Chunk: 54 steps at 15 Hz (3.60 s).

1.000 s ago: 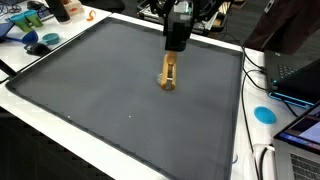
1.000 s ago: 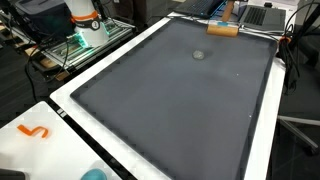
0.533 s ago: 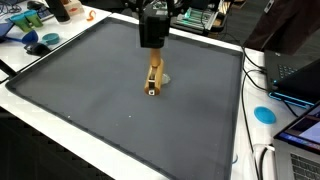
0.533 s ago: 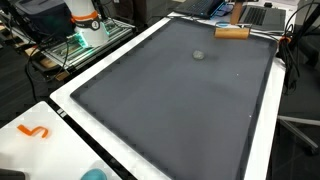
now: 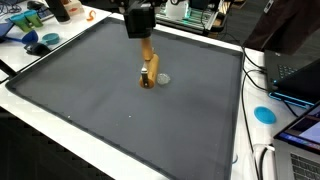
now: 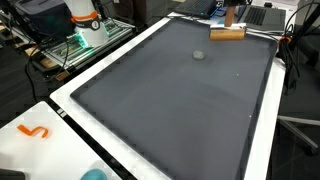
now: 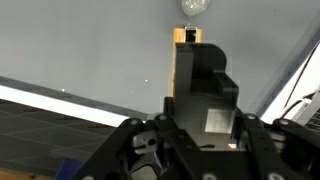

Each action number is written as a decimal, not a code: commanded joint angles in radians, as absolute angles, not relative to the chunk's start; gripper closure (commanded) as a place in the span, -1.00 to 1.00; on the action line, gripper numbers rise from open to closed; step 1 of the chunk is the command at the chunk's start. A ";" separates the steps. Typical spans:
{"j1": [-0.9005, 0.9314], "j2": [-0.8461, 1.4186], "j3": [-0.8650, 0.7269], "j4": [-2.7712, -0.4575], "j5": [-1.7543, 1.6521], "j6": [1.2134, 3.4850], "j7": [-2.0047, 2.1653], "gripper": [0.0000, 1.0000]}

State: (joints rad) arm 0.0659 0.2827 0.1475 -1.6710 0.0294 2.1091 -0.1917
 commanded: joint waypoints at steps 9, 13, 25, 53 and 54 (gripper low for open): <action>0.009 0.003 0.107 -2.051 0.238 2.236 -0.428 0.51; 0.025 -0.072 0.092 -2.161 0.259 2.296 -0.473 0.51; 0.128 -0.234 0.105 -2.377 0.179 2.446 -0.454 0.51; 0.280 -0.023 0.325 -1.955 -0.300 1.945 -0.019 0.51; 0.285 -0.016 0.325 -1.939 -0.300 1.929 -0.015 0.51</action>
